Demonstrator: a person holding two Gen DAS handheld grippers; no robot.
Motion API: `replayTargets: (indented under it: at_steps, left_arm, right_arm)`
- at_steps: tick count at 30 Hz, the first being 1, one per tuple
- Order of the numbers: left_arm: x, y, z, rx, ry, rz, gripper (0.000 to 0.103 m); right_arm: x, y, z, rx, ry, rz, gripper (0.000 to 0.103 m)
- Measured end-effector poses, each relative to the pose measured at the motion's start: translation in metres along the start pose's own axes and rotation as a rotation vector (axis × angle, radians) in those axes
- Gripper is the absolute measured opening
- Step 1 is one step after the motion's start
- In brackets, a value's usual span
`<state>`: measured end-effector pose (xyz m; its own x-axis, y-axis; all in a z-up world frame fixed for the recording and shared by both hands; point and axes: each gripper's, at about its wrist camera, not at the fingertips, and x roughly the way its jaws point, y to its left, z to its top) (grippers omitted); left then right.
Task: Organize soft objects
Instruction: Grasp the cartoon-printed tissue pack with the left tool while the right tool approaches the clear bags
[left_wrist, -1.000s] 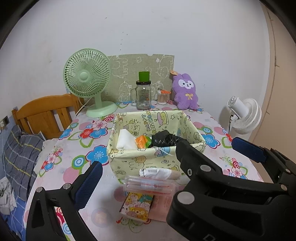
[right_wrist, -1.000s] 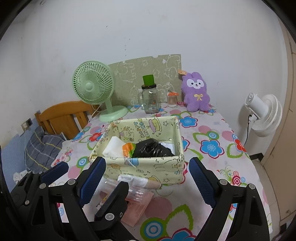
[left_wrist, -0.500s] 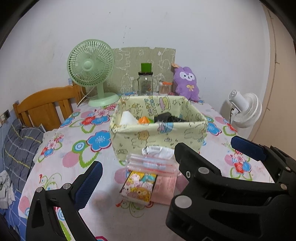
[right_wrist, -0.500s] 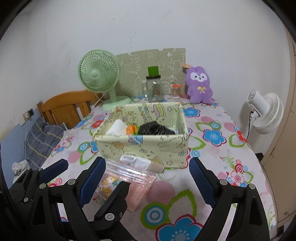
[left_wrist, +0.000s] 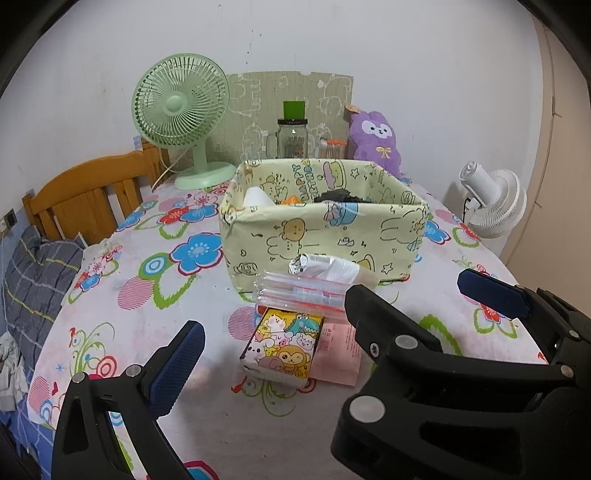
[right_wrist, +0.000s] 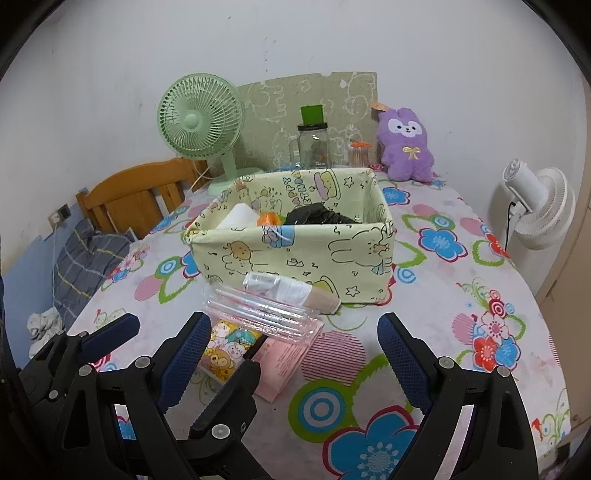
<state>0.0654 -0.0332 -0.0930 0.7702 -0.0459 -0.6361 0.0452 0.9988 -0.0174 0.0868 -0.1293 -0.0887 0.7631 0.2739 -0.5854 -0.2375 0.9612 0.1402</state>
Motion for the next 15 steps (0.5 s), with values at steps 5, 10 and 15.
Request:
replayTargets:
  at_steps: [5, 10, 15]
  left_arm:
    - [0.011, 0.002, -0.005, -0.006, 0.014, -0.013, 0.103]
    - [0.026, 0.005, -0.008, 0.002, 0.049, -0.008, 0.103]
    - [0.039, 0.013, -0.006, -0.009, 0.065, 0.005, 0.103]
  right_arm:
    - [0.013, -0.005, -0.005, 0.011, 0.008, 0.012, 0.093]
    - [0.030, -0.010, -0.007, 0.029, 0.041, 0.016, 0.093]
    - [0.043, -0.010, -0.007, 0.022, 0.059, 0.022, 0.093]
